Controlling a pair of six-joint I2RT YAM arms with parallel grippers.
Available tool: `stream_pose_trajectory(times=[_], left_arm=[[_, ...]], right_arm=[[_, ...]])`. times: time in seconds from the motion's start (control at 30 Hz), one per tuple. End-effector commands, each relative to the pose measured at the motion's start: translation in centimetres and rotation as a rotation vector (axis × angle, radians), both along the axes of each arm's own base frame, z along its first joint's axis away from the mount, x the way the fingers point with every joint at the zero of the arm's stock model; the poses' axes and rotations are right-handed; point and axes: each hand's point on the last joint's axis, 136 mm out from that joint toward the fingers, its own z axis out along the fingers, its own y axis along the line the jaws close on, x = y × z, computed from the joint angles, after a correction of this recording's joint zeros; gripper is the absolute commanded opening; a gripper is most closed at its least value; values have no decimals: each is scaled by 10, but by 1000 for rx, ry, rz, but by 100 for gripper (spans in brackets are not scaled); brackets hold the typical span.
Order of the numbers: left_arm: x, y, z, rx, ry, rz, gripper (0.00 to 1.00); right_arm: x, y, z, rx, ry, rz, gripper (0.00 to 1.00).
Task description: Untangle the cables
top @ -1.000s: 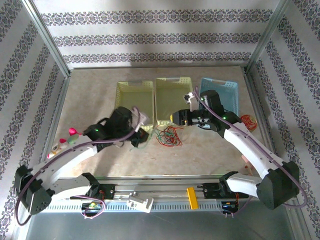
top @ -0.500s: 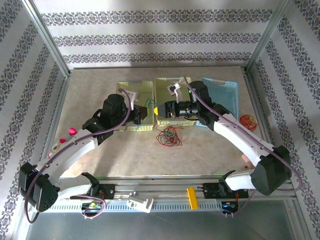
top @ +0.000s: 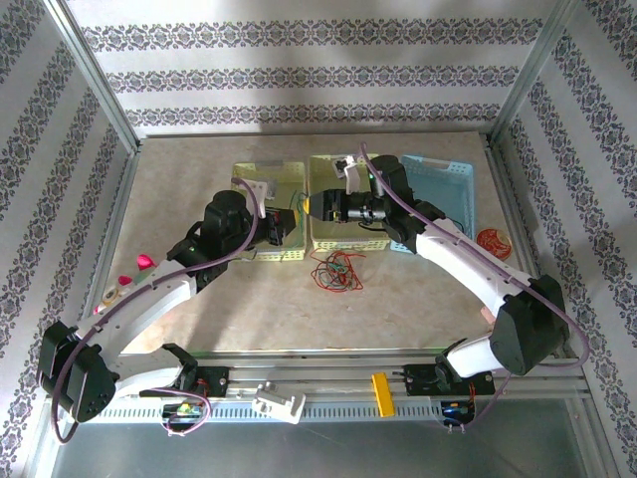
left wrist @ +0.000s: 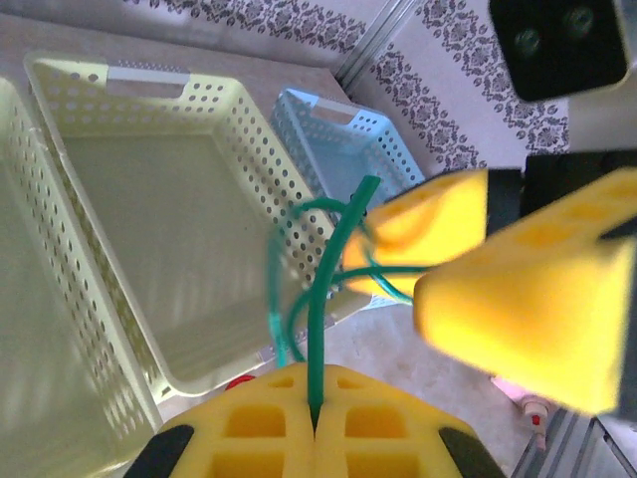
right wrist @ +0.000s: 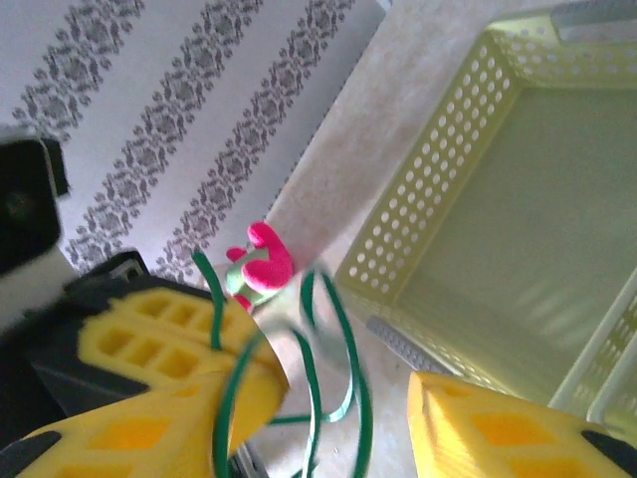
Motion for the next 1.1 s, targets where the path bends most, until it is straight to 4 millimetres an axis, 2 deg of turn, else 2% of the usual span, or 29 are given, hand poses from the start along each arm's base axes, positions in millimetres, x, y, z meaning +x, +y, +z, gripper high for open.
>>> stream_pose_trajectory(times=[0.0,0.1,0.2,0.4,0.6,0.77,1.07], left_arm=[[-1,2,17,-54,-39,-4,0],[-6,-4,15,-78,-31,-43,0],[-8,-4,14,-90,-31,-44,0],[-2,7,18,-76,-52,31,0],[3,10,20,-53,-68,55,0],[6,9,22,-54,-79,54,0],[0,8,45,-160,-185,34,0]], right_arm=[[15,2,28,64,-60,-50,50],[24,-1,29,82,-47,-74,45],[24,2,27,89,-24,-54,40],[1,7,12,51,-4,28,41],[-15,0,5,24,8,43,42],[-21,-3,1,19,21,46,43],[-14,7,-12,43,54,51,42]])
